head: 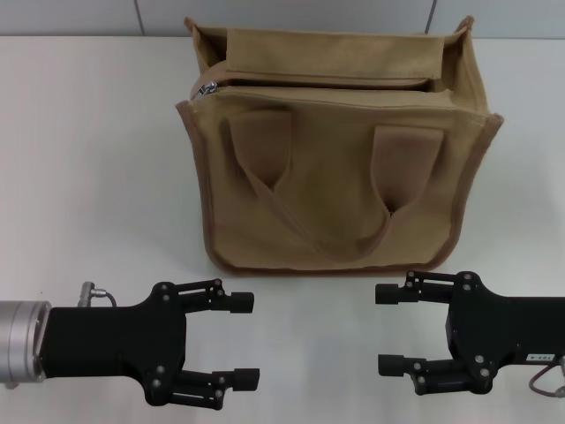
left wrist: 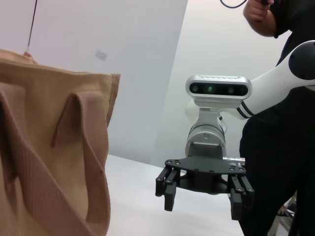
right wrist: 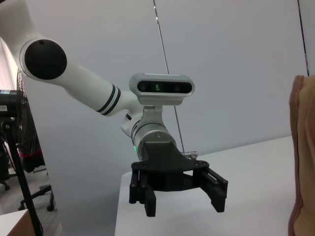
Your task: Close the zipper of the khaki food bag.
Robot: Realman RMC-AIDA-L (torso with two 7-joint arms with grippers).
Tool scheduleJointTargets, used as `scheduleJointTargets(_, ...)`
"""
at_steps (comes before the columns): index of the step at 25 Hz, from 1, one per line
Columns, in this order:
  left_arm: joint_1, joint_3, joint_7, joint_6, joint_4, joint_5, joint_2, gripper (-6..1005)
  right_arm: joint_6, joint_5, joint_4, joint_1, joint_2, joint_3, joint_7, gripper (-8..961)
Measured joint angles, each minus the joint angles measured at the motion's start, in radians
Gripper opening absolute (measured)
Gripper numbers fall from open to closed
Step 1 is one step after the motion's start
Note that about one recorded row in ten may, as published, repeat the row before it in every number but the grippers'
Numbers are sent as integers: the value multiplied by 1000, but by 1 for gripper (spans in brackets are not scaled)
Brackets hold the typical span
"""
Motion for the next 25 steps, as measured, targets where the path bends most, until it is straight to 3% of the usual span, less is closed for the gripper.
scheduleJointTargets(15, -2, -17, 22, 12, 0, -11, -3, 833, 1, 0, 10, 1, 0, 5, 5, 754)
scheduleJointTargets(19, -14, -117, 59, 71, 0, -12, -25, 833, 1, 0, 11, 1, 0, 7, 5, 754)
scheduleJointTargets(23, -41, -307, 71, 139, -12, -27, -54, 833, 0, 1, 11, -2, 1, 8, 5, 754)
scheduleJointTargets(25, -60, -391, 71, 150, -58, -106, -57, 833, -1, 1, 11, -4, 1, 8, 5, 754)
